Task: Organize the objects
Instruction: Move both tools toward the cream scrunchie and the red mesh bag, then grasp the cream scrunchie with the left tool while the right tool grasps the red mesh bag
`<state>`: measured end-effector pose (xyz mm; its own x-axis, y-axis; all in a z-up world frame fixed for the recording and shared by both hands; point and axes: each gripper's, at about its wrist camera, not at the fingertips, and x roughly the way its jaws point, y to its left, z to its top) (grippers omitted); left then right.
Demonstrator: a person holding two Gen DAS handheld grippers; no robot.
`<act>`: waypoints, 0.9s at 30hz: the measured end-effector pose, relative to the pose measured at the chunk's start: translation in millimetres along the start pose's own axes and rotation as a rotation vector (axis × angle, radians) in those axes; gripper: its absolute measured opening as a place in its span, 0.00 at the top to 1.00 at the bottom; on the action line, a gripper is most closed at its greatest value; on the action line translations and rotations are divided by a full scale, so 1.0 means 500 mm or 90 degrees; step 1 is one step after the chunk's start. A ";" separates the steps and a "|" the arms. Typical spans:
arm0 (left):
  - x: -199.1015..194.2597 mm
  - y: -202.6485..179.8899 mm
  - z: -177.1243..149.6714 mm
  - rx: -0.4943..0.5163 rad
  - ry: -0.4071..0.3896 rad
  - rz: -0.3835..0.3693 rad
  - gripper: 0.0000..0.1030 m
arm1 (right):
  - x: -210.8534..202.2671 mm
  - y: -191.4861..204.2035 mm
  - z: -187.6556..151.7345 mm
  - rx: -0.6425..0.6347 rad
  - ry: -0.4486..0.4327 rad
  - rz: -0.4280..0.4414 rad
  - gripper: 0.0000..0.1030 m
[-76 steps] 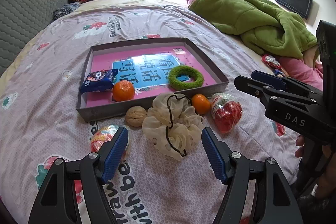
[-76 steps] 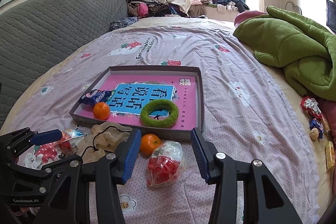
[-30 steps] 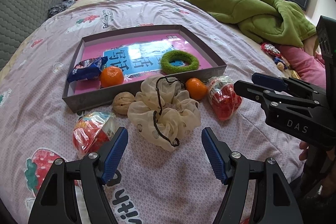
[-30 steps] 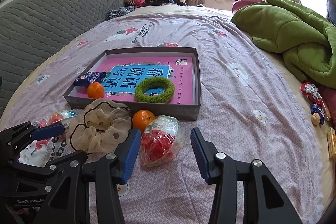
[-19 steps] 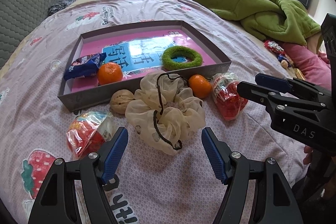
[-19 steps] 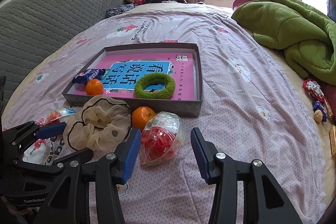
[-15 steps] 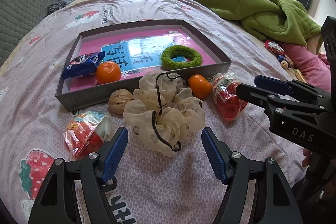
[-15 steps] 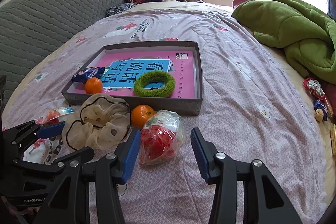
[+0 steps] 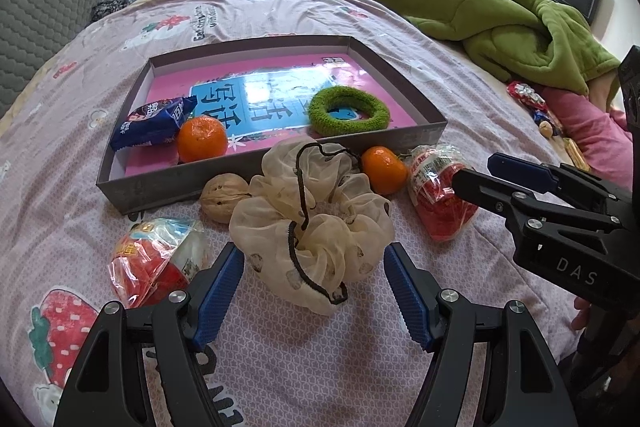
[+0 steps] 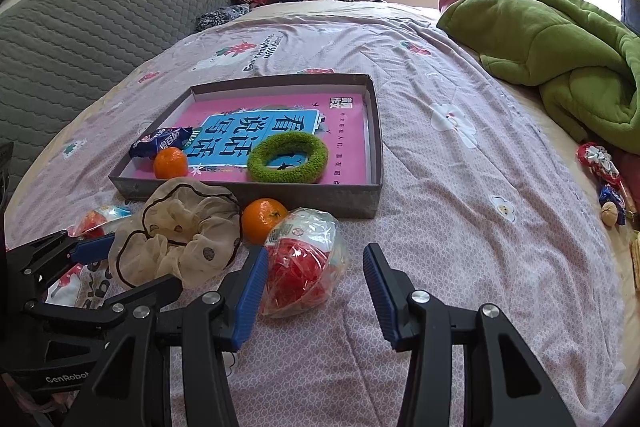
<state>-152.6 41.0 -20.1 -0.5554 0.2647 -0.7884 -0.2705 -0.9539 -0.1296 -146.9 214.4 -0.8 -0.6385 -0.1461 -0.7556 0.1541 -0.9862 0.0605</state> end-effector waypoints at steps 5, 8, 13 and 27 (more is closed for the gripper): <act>0.010 0.003 0.006 -0.003 0.000 0.000 0.28 | 0.008 -0.003 -0.002 0.009 0.004 0.008 0.53; 0.019 0.003 0.009 -0.003 0.001 0.001 0.28 | 0.013 -0.003 -0.001 0.013 0.003 0.008 0.53; 0.037 0.002 0.016 -0.007 0.006 -0.002 0.28 | 0.029 -0.011 -0.003 0.030 0.010 0.020 0.53; 0.070 0.003 0.025 -0.010 0.012 -0.028 0.36 | 0.040 -0.016 -0.004 0.046 0.007 0.057 0.57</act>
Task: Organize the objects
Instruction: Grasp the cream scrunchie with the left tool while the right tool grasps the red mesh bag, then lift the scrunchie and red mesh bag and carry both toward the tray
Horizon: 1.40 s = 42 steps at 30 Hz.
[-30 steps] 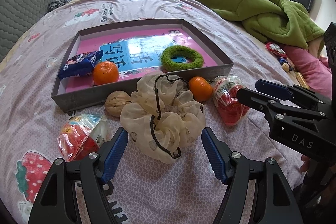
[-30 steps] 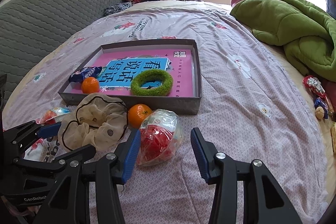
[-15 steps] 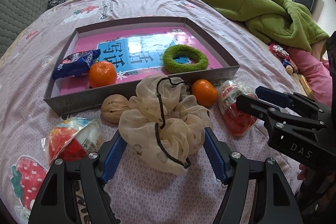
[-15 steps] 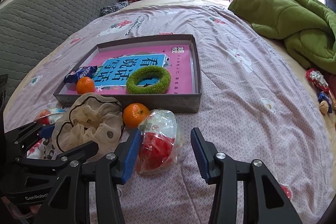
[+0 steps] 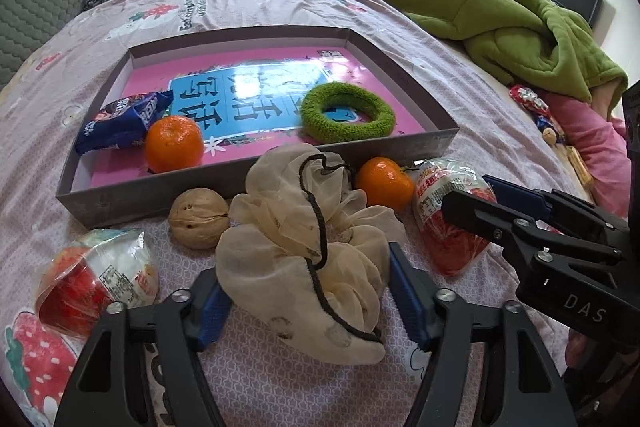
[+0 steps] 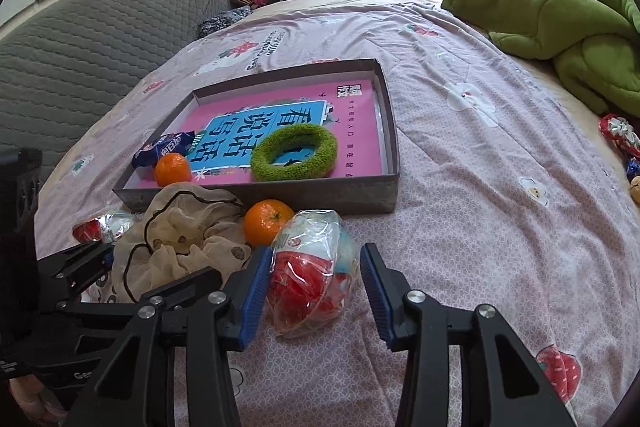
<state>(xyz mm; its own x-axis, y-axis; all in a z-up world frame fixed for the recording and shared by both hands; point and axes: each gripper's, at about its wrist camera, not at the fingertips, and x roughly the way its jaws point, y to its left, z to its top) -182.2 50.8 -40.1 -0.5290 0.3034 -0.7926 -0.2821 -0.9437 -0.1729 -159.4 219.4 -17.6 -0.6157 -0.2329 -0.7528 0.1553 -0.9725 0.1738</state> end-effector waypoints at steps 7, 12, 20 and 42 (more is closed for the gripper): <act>0.000 0.000 -0.001 0.004 -0.004 -0.010 0.58 | -0.006 0.002 0.001 -0.005 -0.003 0.002 0.59; -0.006 0.002 -0.002 0.002 -0.005 -0.024 0.72 | -0.009 0.005 -0.001 -0.011 -0.004 0.001 0.59; -0.035 -0.005 -0.007 0.008 -0.012 -0.038 0.78 | -0.027 0.009 0.000 -0.023 -0.018 -0.006 0.61; -0.142 0.011 0.019 -0.005 -0.083 -0.048 0.78 | -0.067 0.025 0.015 -0.049 -0.068 -0.014 0.61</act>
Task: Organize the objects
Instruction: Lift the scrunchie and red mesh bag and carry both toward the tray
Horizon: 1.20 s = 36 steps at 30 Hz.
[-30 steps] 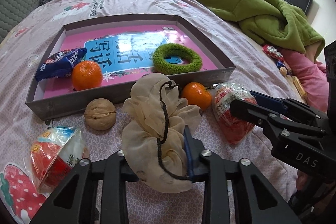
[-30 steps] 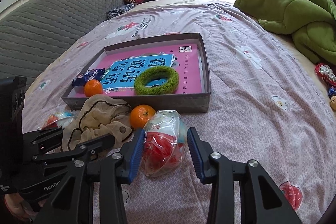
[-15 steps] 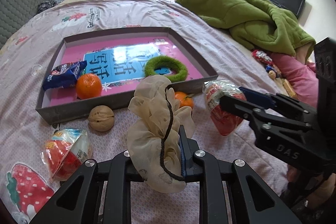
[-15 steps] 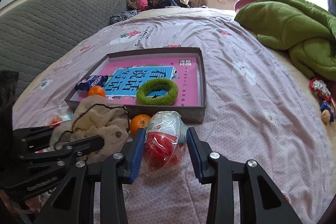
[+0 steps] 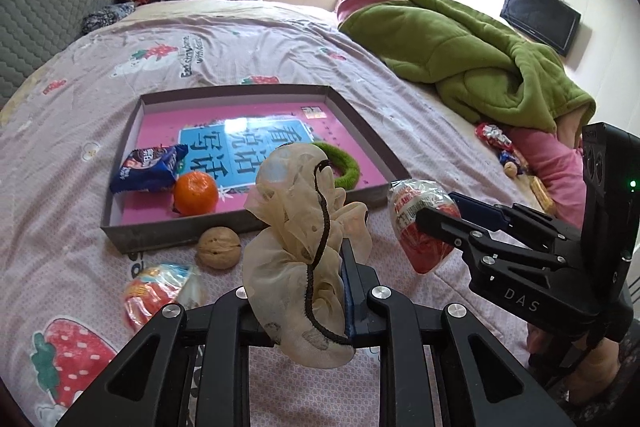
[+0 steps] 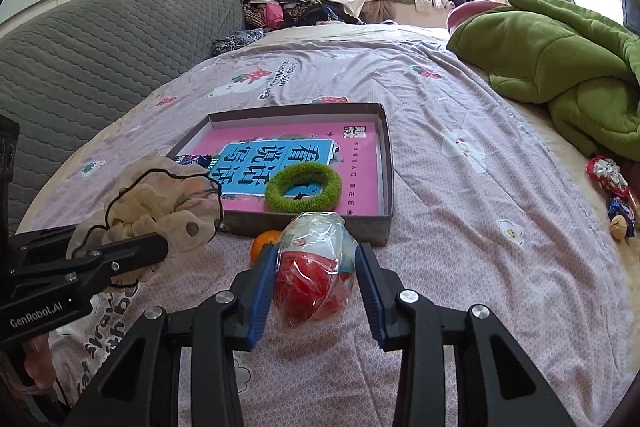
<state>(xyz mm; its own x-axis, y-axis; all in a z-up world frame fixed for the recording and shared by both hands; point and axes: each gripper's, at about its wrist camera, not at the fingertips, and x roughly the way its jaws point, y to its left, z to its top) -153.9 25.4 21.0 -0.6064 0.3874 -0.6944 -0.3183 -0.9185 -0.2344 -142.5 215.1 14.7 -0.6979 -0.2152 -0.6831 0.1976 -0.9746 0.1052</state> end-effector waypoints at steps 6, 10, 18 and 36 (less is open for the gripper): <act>-0.013 0.003 0.005 0.001 -0.012 0.007 0.78 | -0.017 0.015 0.013 -0.013 -0.019 0.001 0.61; -0.025 0.006 0.012 0.003 -0.025 0.013 0.78 | -0.027 0.024 0.029 -0.020 -0.035 0.004 0.61; -0.041 0.010 0.027 0.016 -0.047 0.028 0.78 | -0.028 0.032 0.052 -0.023 -0.051 0.001 0.61; -0.043 0.023 0.046 0.022 -0.082 0.062 0.78 | -0.033 0.047 0.091 -0.037 -0.078 0.007 0.61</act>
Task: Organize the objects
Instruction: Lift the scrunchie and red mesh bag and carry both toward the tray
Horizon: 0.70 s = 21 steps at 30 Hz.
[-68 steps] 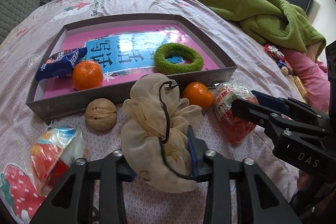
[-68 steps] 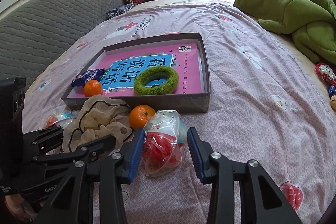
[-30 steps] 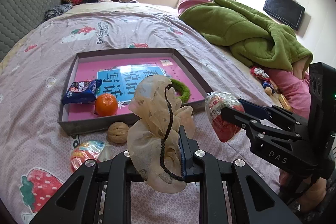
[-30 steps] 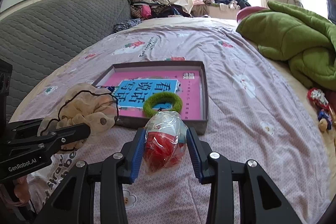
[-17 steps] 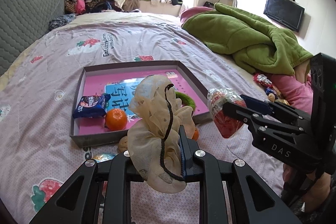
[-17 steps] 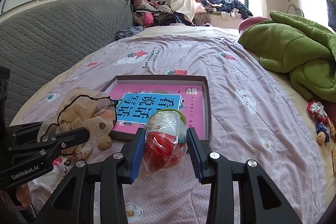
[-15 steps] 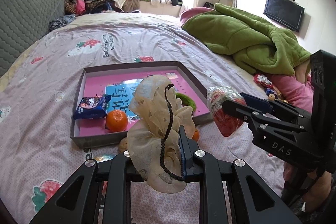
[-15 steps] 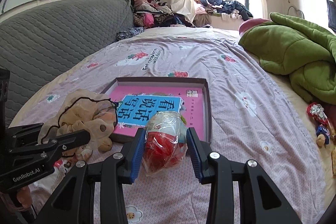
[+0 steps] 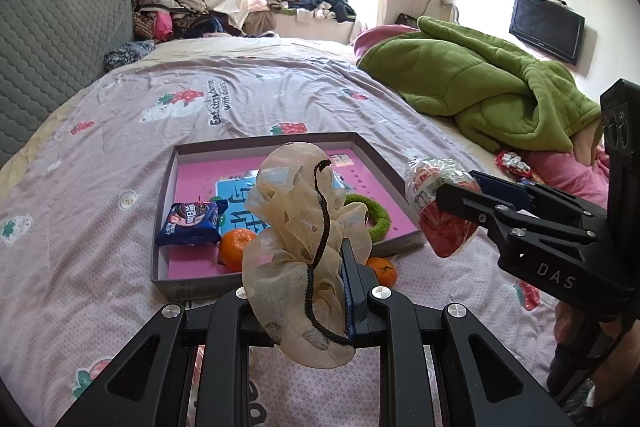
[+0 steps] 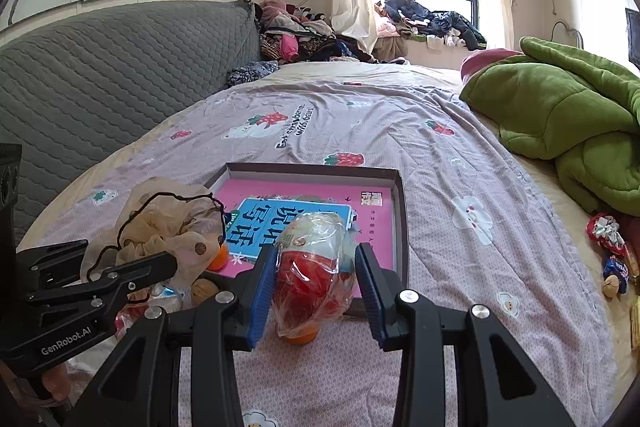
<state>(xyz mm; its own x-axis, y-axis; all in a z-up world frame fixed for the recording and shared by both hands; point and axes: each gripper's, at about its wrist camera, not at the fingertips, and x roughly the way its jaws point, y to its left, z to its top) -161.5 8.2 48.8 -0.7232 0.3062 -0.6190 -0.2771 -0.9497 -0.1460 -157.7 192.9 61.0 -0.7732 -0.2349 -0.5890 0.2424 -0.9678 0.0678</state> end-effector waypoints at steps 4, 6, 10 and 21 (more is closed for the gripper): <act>0.003 0.003 0.004 0.004 -0.004 0.008 0.78 | 0.003 0.003 0.008 -0.001 -0.002 -0.001 0.61; 0.006 0.006 0.006 0.003 -0.004 0.010 0.78 | 0.007 0.007 0.015 -0.004 -0.004 0.000 0.61; 0.009 0.012 0.013 0.001 -0.007 0.015 0.78 | 0.015 0.016 0.031 -0.011 -0.010 0.003 0.61; 0.027 0.038 0.028 -0.010 -0.005 0.024 0.78 | 0.040 0.031 0.057 -0.015 -0.019 0.013 0.61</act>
<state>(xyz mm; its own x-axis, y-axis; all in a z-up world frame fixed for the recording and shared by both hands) -185.4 -4.8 48.7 -0.7383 0.2703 -0.6179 -0.2395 -0.9615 -0.1345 -186.2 170.4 73.3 -0.7854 -0.2572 -0.5630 0.2718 -0.9605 0.0595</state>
